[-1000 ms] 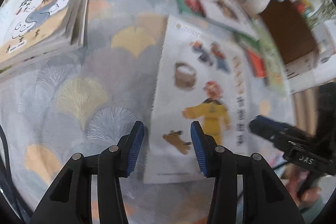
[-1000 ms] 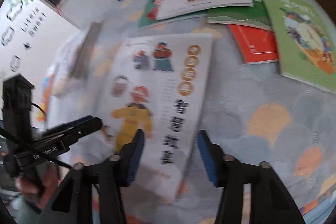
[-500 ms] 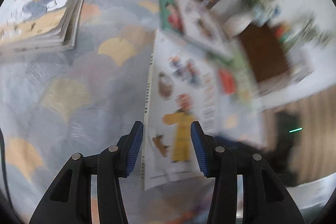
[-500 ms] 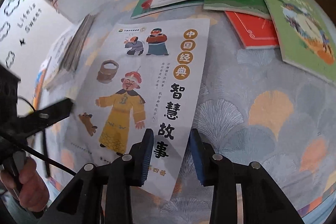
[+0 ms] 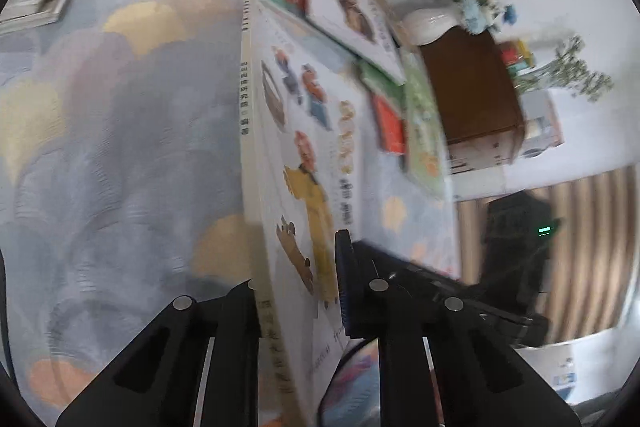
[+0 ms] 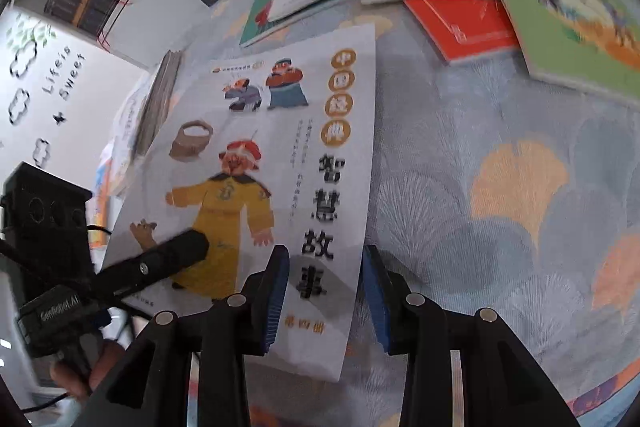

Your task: Organize books

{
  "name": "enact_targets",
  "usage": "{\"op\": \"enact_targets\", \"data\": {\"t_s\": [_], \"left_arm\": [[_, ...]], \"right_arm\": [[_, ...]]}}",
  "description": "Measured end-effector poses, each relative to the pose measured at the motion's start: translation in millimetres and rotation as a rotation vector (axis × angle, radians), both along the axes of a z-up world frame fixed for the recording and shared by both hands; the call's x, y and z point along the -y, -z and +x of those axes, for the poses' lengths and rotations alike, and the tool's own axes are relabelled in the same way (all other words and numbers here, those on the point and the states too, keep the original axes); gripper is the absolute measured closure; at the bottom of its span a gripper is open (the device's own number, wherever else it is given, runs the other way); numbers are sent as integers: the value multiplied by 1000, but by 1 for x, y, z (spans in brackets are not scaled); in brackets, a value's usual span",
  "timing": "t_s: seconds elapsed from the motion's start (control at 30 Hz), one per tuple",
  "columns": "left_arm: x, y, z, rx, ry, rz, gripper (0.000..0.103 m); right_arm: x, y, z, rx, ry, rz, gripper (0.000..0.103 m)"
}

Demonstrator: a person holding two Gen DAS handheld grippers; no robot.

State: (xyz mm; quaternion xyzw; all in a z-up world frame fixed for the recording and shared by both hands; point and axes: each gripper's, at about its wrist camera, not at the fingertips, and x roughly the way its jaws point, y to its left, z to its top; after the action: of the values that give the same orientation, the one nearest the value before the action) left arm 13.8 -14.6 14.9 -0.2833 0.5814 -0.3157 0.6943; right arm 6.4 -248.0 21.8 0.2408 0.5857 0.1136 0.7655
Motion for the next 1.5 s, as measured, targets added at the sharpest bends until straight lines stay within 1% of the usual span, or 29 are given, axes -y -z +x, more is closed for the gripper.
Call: {"op": "enact_targets", "data": {"t_s": [0.03, 0.07, 0.1, 0.13, 0.17, 0.2, 0.23, 0.4, 0.43, 0.47, 0.5, 0.53, 0.57, 0.6, 0.67, 0.73, 0.77, 0.8, 0.87, 0.9, 0.93, 1.03, 1.2, 1.27, 1.37, 1.5], "left_arm": [[-3, -1, 2, -14, -9, -38, 90], [-7, -2, 5, -33, -23, -84, 90], [-8, -3, 8, -46, -33, -115, 90], [-12, -4, 12, -63, -46, -153, 90], [-12, -4, 14, -73, -52, -173, 90], [-14, -3, 16, -86, -59, -194, 90], [-16, -2, 17, -105, -67, -222, 90], [-17, 5, 17, -162, -85, -284, 90], [-17, 7, 17, -175, -89, -290, 90], [-17, 9, 15, -183, -89, -279, 90], [-18, 9, 15, -178, -93, -261, 91], [-19, 9, 14, -171, -93, -224, 91], [-21, 8, 13, -159, -86, -168, 91], [-21, 8, 12, -145, -79, -115, 91], [-20, 5, 9, -104, -55, 0, 88], [-16, 3, 7, -71, -38, 66, 87], [-13, -1, 6, -44, -29, 110, 86], [-11, -5, 5, -21, -20, 139, 86], [-9, -15, 2, 32, -12, 181, 86], [-9, -23, -1, 73, -10, 199, 86], [-12, -28, -2, 99, -10, 206, 87], [-24, -44, -6, 155, -20, 194, 87], [-52, -71, -2, 213, -93, 155, 87], [-67, -84, -2, 243, -136, 130, 87], [-88, -100, 7, 288, -196, 131, 87], [-123, -107, 25, 318, -293, 149, 86]], "right_arm": [[10, 1, -2, -24, 21, 64, 58], [15, 3, -3, -36, 42, 107, 51], [24, 4, -7, -44, 65, 159, 48], [31, 5, -10, -47, 82, 208, 47], [39, 9, -14, -54, 105, 285, 45], [43, 12, -15, -60, 117, 333, 45], [46, 17, -16, -70, 131, 398, 45], [34, 35, -9, -95, 156, 585, 46], [28, 36, -7, -95, 159, 604, 50], [24, 36, -6, -87, 165, 621, 56], [21, 35, -4, -84, 169, 608, 64], [20, 32, -3, -71, 166, 590, 68], [18, 27, -4, -56, 151, 554, 74], [14, 24, -2, -49, 138, 519, 75], [4, 11, 0, -18, 88, 386, 77], [-9, 1, 2, 11, 33, 262, 77], [-13, -2, 1, 23, 11, 221, 77], [-23, -10, 1, 50, -31, 137, 77], [-35, -23, -2, 99, -86, 39, 77], [-43, -32, -2, 129, -120, -10, 77], [-49, -38, -3, 150, -139, -34, 77], [-60, -59, -7, 216, -188, -79, 77], [-78, -95, -8, 303, -256, -110, 76], [-92, -112, -1, 347, -290, -116, 76], [-119, -130, 27, 388, -345, -101, 76], [-158, -136, 65, 411, -422, -73, 76]]}}
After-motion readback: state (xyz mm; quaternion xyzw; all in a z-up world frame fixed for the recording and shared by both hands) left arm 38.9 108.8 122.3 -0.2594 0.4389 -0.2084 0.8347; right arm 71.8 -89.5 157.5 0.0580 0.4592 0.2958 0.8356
